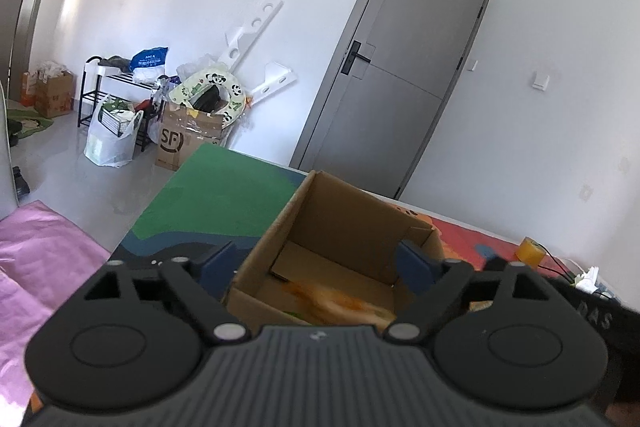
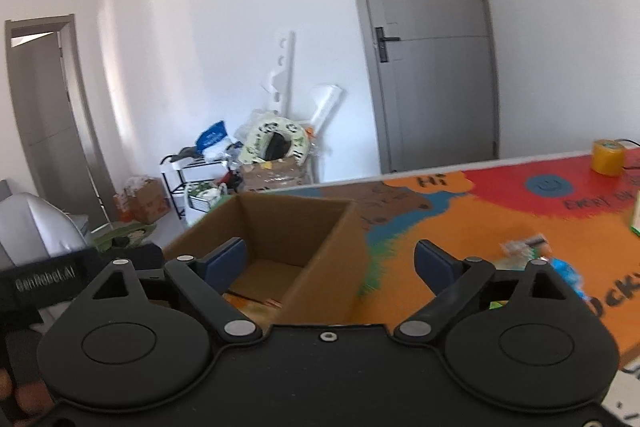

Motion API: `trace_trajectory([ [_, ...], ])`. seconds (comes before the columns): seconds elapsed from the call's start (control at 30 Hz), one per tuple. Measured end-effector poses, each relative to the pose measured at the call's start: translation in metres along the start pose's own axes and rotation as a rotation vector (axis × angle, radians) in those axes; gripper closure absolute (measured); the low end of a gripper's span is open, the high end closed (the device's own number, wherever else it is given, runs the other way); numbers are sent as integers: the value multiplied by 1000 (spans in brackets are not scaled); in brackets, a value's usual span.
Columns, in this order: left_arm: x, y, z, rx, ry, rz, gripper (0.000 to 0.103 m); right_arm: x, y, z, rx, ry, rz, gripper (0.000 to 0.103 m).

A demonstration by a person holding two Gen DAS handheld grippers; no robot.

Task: Organize snacks
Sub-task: 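Return both tools to the pile and approach the black-and-white pack with right tool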

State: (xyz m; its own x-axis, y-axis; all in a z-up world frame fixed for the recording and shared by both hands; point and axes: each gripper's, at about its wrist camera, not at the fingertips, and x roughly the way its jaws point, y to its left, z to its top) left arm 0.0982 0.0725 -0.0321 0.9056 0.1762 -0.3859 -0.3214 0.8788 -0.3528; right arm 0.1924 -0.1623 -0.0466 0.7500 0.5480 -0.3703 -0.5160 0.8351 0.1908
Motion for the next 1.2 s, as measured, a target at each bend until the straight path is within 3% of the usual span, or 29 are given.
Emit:
trace_trajectory([
  [0.1, -1, -9, -2, 15, -6, 15, 7, -8, -12, -3, 8, -3, -30, 9],
  [0.4, -8, -33, -9, 70, 2, 13, 6, -35, -50, -14, 69, -13, -96, 1],
  [0.73, -20, -58, -20, 119, 24, -7, 6, -68, -87, -26, 118, -13, -158, 0],
  [1.2, -38, -100, -31, 191, 28, -115, 6, -118, -139, -42, 200, -44, -234, 0],
])
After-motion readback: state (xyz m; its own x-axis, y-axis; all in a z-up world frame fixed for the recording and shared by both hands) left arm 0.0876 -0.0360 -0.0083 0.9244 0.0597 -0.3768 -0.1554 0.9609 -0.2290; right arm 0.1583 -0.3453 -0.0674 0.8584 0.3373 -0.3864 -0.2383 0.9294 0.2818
